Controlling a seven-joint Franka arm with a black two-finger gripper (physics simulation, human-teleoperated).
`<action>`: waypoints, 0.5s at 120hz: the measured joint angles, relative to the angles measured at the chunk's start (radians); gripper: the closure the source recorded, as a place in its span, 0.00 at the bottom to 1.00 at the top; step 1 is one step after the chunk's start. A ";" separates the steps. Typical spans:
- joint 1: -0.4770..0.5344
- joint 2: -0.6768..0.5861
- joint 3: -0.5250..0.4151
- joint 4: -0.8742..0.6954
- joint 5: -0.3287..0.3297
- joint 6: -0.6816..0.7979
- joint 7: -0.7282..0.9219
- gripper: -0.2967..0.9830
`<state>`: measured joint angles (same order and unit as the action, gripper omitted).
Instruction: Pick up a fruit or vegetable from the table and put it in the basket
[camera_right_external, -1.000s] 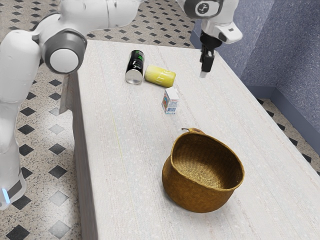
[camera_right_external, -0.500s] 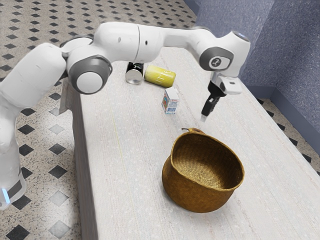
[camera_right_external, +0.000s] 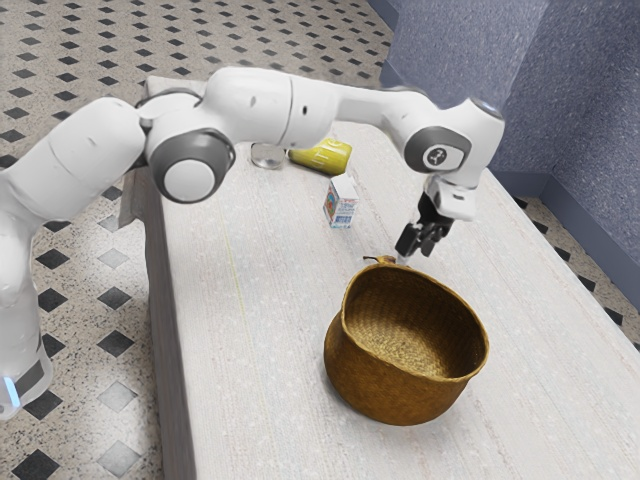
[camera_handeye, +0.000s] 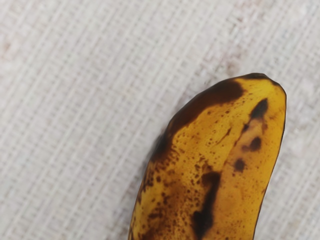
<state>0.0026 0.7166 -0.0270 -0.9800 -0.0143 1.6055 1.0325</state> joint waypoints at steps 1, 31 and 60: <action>0.000 0.001 0.000 0.000 0.000 0.000 0.003 0.23; -0.001 0.022 -0.003 0.005 0.001 0.003 0.069 0.23; -0.001 0.050 -0.005 0.028 0.002 0.011 0.111 0.23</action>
<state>0.0017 0.7666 -0.0319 -0.9522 -0.0124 1.6169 1.1438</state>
